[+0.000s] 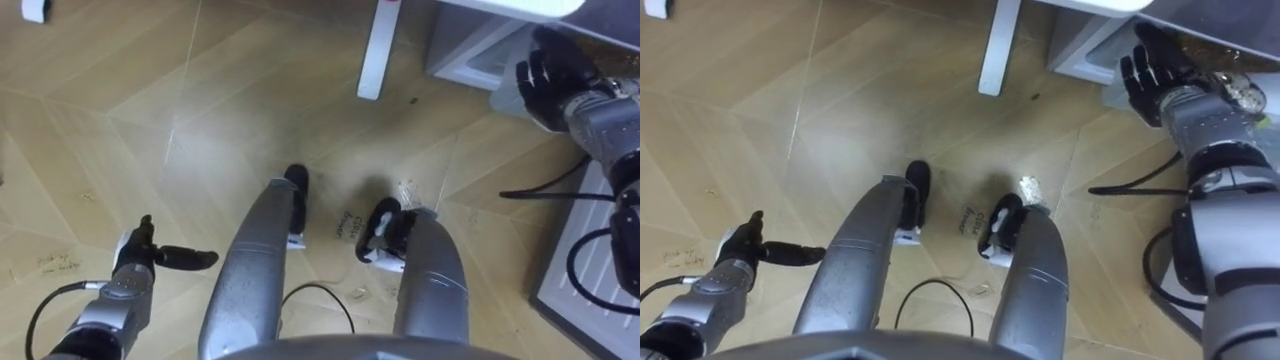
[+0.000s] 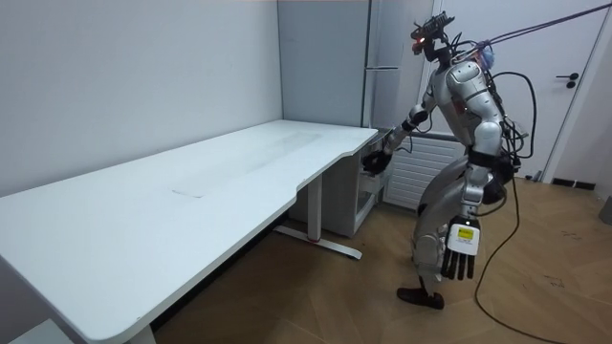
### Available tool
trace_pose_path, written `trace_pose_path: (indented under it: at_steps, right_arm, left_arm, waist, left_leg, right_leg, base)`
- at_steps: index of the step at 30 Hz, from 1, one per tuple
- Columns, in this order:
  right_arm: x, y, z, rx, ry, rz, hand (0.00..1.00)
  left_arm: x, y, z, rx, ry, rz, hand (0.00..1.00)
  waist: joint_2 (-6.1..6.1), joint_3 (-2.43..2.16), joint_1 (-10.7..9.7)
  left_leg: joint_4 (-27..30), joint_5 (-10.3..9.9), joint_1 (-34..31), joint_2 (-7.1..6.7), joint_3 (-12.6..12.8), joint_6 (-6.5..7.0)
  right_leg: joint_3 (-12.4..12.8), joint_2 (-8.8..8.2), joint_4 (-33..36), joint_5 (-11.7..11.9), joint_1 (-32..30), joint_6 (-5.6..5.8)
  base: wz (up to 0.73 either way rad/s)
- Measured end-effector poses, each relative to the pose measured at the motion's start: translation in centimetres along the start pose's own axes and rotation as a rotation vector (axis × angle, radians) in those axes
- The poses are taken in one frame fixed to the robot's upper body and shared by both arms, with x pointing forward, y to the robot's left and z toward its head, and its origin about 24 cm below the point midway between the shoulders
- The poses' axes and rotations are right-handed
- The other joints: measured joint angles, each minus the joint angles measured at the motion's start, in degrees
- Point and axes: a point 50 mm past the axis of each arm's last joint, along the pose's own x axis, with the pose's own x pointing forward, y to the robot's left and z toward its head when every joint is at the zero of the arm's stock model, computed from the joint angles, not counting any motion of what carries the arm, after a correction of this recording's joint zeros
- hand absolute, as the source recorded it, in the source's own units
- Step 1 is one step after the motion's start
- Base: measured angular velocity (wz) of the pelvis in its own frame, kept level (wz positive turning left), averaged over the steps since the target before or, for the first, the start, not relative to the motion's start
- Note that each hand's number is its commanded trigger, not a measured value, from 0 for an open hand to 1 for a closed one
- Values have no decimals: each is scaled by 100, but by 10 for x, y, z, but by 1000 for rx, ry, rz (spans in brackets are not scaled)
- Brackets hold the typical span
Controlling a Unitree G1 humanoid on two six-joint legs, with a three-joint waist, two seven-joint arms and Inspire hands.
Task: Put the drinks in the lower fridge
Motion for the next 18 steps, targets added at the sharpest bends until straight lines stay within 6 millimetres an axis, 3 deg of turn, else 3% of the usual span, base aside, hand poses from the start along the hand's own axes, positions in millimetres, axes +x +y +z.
trace_pose_path:
  at_steps: [8, 18]
  right_arm:
    - [0, -6, 0, -33, -7, -18, 0]
    - [0, -19, 0, -29, -4, -17, 0]
  left_arm:
    - [-1, -1, -2, 14, 1, -6, 0]
    - [-2, -1, -10, 7, 23, -21, 0]
  waist:
    - [-1, 13, 23]
    - [23, 5, 2]
  left_leg:
    - [-104, -4, 253, 0, 4, 7]
    - [-397, 28, 549, 128, 49, -3]
  right_leg:
    - [-7, 27, -148, 11, 277, 38]
    - [14, 236, -645, 231, 588, 60]
  base:
    - [0]
    - [-10]
